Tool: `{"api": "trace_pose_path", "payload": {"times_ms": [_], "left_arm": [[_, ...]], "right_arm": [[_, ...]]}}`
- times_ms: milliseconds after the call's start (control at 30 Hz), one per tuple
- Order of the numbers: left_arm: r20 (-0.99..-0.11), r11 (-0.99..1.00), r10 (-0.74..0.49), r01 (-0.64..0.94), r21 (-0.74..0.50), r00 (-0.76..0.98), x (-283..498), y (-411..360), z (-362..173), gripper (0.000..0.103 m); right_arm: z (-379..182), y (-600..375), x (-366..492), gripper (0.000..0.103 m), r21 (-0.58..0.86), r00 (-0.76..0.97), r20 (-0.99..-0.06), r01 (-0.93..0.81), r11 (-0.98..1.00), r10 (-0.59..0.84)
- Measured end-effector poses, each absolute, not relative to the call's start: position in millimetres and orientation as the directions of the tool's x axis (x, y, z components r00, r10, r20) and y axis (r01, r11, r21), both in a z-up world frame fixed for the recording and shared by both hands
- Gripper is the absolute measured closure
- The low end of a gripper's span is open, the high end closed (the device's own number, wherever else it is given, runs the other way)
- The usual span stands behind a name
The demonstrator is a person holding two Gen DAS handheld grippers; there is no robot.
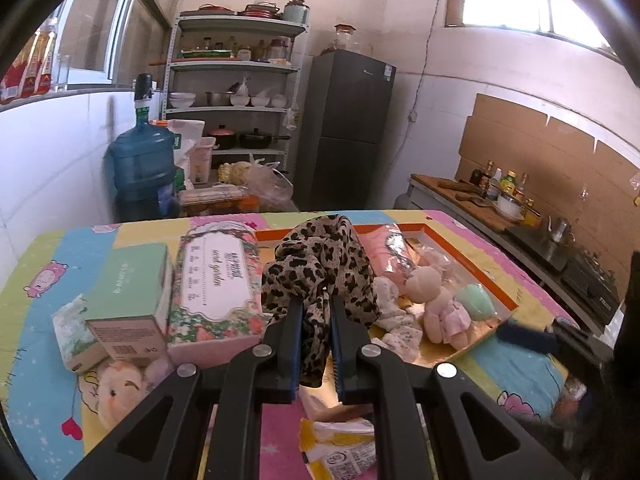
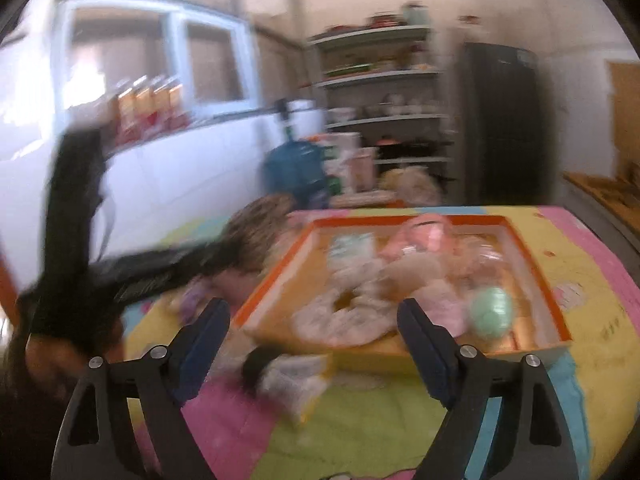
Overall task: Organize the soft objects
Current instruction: 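Carry the leopard cloth with the left gripper while the right carries the snack bag over the box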
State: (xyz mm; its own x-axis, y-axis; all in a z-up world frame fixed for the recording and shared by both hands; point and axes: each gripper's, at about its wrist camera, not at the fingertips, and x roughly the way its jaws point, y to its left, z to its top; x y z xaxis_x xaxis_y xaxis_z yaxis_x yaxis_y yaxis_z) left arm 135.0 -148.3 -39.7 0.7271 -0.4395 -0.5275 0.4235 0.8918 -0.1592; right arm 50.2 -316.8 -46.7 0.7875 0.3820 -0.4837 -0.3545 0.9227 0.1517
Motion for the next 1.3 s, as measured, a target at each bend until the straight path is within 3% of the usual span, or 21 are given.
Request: {"api": "trace_pose_path", "payload": {"times_ms": [300, 367, 433, 467, 767, 1067, 1300], "left_arm": [[-0.523, 0.915, -0.395, 0.373, -0.153, 0.755, 130.0, -127.2, -34.9, 0.09], [-0.523, 0.919, -0.389, 0.364, -0.155, 0.759, 129.3, -122.9, -35.1, 0.09], [-0.524, 0.921, -0.385, 0.356, -0.16, 0.76, 129.6, -118.5, -35.7, 0.09], [-0.524, 0.922, -0.382, 0.352, -0.161, 0.761, 129.6, -116.3, -36.1, 0.09], [-0.534, 0.921, -0.387, 0.344, -0.183, 0.752, 136.1, -104.4, -43.1, 0.09], [-0.541, 0.913, -0.405, 0.356, -0.199, 0.737, 138.9, -102.5, -47.0, 0.09], [-0.533, 0.912, -0.408, 0.359, -0.198, 0.741, 135.0, -102.9, -44.4, 0.09]], "right_arm": [[-73.5, -254.7, 58.6, 0.02, -0.189, 0.628, -0.676, -0.653, 0.733, 0.386], [-79.9, -245.2, 60.2, 0.033, -0.239, 0.602, -0.706, -0.698, 0.675, 0.373], [-89.2, -234.5, 64.7, 0.06, -0.293, 0.573, -0.747, -0.739, 0.606, 0.338], [-93.3, -230.8, 66.3, 0.063, -0.325, 0.576, -0.754, -0.744, 0.583, 0.315], [-105.2, -222.9, 80.7, 0.061, -0.405, 0.577, -0.777, -0.765, 0.501, 0.253], [-106.7, -215.8, 88.3, 0.066, -0.411, 0.597, -0.774, -0.727, 0.55, 0.211], [-90.9, -234.3, 72.4, 0.067, -0.273, 0.608, -0.747, -0.648, 0.711, 0.269]]}}
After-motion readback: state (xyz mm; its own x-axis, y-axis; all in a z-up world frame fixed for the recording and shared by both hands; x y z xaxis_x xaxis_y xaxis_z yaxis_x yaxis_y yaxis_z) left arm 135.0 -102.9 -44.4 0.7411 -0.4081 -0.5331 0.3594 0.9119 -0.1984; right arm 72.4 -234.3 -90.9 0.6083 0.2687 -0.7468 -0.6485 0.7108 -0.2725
